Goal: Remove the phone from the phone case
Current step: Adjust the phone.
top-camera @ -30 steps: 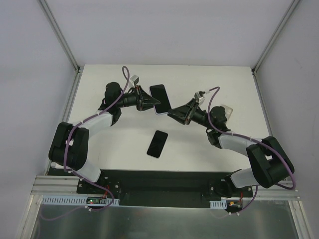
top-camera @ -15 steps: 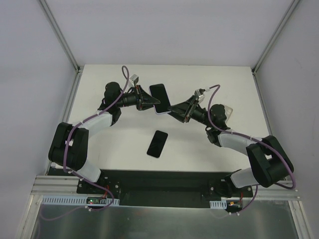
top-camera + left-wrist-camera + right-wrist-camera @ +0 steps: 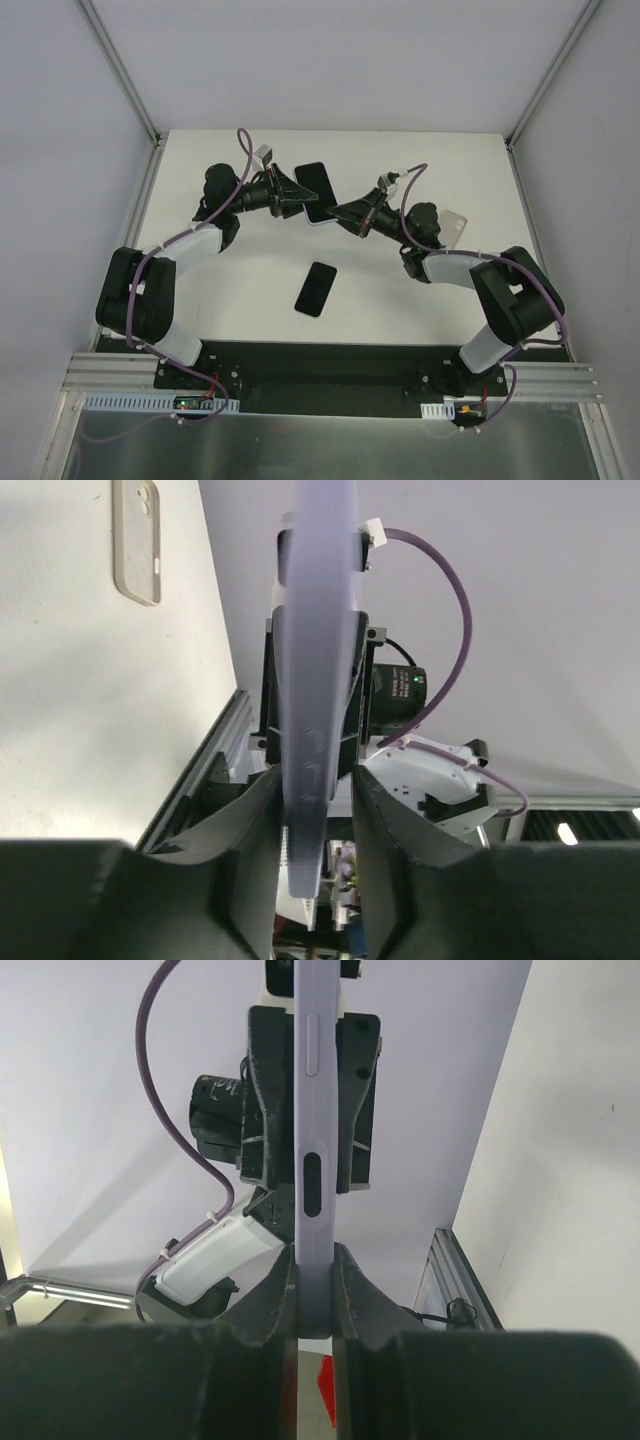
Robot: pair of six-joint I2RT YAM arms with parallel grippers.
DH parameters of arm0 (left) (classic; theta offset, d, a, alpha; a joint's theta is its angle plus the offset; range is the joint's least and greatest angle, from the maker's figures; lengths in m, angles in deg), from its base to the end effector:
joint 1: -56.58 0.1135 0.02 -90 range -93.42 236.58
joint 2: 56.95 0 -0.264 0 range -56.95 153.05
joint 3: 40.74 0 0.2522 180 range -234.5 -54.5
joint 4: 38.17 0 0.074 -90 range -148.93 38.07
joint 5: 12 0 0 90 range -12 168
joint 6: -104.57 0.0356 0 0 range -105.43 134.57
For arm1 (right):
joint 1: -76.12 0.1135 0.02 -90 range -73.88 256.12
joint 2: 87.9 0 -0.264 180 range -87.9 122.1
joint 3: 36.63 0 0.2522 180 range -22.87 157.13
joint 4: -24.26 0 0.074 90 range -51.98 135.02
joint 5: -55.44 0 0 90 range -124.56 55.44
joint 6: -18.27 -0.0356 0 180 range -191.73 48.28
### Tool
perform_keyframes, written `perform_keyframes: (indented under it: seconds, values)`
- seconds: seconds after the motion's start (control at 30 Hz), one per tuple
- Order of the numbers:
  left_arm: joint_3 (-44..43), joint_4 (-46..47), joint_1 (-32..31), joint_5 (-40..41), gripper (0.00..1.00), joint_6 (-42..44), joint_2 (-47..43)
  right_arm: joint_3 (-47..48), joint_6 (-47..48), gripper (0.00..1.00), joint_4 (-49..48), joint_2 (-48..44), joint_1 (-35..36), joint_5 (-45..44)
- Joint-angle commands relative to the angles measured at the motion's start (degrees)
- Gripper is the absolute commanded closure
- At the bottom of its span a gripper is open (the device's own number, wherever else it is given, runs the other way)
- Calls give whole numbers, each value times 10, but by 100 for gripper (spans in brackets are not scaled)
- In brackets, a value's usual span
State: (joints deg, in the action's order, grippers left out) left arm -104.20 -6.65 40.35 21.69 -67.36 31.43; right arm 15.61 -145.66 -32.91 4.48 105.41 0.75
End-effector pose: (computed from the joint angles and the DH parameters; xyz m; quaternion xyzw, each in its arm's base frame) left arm 0.3128 -0.1219 0.2819 -0.0222 0.6838 -0.7030 0.1940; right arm 0.2710 0.1756 0.2449 -0.0104 0.6168 0.7125 0.3344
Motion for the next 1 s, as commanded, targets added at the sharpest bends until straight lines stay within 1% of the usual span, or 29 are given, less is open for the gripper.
perform_keyframes:
  seconds: [0.0, 0.03, 0.07, 0.13, 0.27, 0.3, 0.33, 0.37, 0.4, 0.43, 0.47, 0.53, 0.57, 0.6, 0.63, 0.67, 0.73, 0.77, 0.83, 0.87, 0.9, 0.97]
  values:
    - [-20, 73, -5, 0, 56, -24, -36, 21, -1, 99, -80, -4, 16, 10]
    - [-23, 74, -4, 1, 52, -25, -34, 22, 0, 99, -81, -6, 18, 12]
    - [-27, 78, -4, 1, 45, -30, -27, 23, 0, 98, -81, -9, 21, 15]
    - [-39, 85, -4, 1, 44, -36, -17, 23, 2, 99, -81, -16, 25, 18]
    - [-48, 108, -4, 0, 48, -51, 4, 20, 4, 99, -81, -26, 30, 19]
    - [-47, 112, -4, 2, 55, -53, 5, 20, 5, 99, -81, -26, 30, 20]
    - [-46, 118, -5, 3, 57, -57, 7, 20, 5, 98, -80, -27, 31, 21]
    - [-46, 124, -5, 6, 61, -63, 9, 20, 6, 99, -81, -27, 32, 22]
    - [-46, 130, -5, 6, 73, -66, 10, 20, 6, 99, -80, -26, 34, 22]
    - [-46, 131, -5, 7, 78, -67, 11, 21, 7, 99, -80, -24, 37, 22]
    - [-47, 130, -5, 9, 80, -69, 14, 22, 7, 99, -80, -21, 38, 22]
    - [-49, 130, -5, 9, 81, -71, 16, 25, 8, 99, -80, -18, 45, 23]
    - [-48, 132, -5, 9, 83, -72, 19, 26, 8, 99, -80, -15, 48, 24]
    - [-49, 131, -5, 9, 89, -74, 20, 27, 9, 98, -80, -13, 50, 24]
    - [-48, 132, -4, 9, 100, -75, 21, 27, 9, 99, -80, -13, 52, 25]
    - [-48, 131, -5, 9, 100, -76, 23, 26, 11, 99, -80, -13, 53, 26]
    - [-47, 133, -5, 9, 100, -78, 23, 19, 13, 99, -78, -16, 53, 27]
    - [-48, 133, -5, 8, 96, -78, 24, 17, 15, 99, -76, -23, 53, 25]
    - [-52, 132, -5, 6, 77, -79, 24, 13, 34, 99, -48, -33, 53, 26]
    - [-52, 132, -5, 7, 65, -78, 24, 13, 42, 99, -36, -43, 55, 26]
    - [-52, 130, -5, 9, 62, -79, 23, 14, 55, 99, -13, -48, 55, 26]
    - [-53, 130, -5, 9, 58, -79, 25, 18, 61, 99, -3, -54, 55, 26]
